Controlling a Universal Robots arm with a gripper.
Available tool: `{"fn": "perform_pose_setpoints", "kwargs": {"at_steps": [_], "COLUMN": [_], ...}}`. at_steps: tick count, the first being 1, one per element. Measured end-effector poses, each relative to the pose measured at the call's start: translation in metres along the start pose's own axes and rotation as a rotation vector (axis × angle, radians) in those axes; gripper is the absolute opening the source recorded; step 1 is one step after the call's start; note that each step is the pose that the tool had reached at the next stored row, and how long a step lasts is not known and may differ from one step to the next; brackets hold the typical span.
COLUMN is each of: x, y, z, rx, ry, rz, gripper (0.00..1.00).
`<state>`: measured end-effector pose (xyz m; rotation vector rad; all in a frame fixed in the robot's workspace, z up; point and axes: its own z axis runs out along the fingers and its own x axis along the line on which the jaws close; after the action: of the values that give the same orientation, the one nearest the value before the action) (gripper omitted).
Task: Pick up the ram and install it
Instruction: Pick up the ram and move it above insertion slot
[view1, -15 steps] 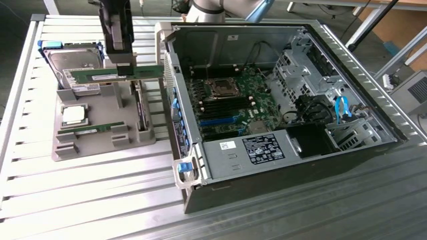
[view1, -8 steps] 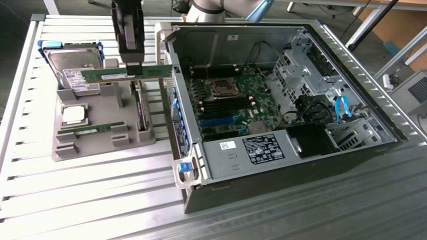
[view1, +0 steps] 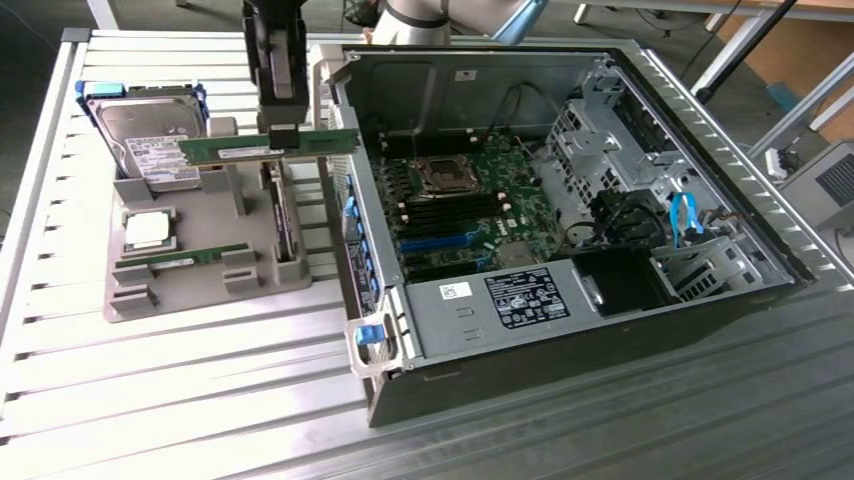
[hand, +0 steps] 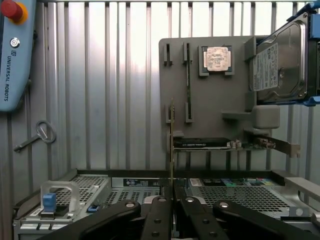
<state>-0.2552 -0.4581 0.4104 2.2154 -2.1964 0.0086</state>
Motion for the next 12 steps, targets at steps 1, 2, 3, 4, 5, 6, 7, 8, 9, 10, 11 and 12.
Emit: {"fn": "perform_pose_setpoints", "kwargs": {"at_steps": [1, 2, 3, 4, 5, 6, 7, 8, 9, 10, 11, 12], "x": [0.0, 0.0, 0.0, 0.0, 0.0, 0.0, 0.0001, 0.0001, 0.0001, 0.0001, 0.0001, 0.0001], "y": [-0.0011, -0.0016, -0.0023, -0.0033, -0.0043, -0.0052, -0.0064, -0.0073, -0.0073, -0.0073, -0.0073, -0.0074], "z": [0.0, 0.0, 0.0, -0.0001, 0.0, -0.0001, -0.0001, -0.0001, -0.0001, -0.0001, -0.0001, -0.0001], "rx": [0.0001, 0.0, 0.0, 0.0, 0.0, 0.0, 0.0, -0.0001, 0.0, 0.0, 0.0, 0.0], "ry": [0.0, 0.0, 0.0, 0.0, 0.0, 0.0, 0.0, 0.0, 0.0, 0.0, -0.0001, 0.0], "rz": [0.0, 0.0, 0.0, 0.0, 0.0, 0.0, 0.0, 0.0, 0.0, 0.0, 0.0, 0.0], "gripper": [0.13, 0.13, 0.13, 0.13, 0.13, 0.13, 0.13, 0.13, 0.13, 0.13, 0.13, 0.13]}}
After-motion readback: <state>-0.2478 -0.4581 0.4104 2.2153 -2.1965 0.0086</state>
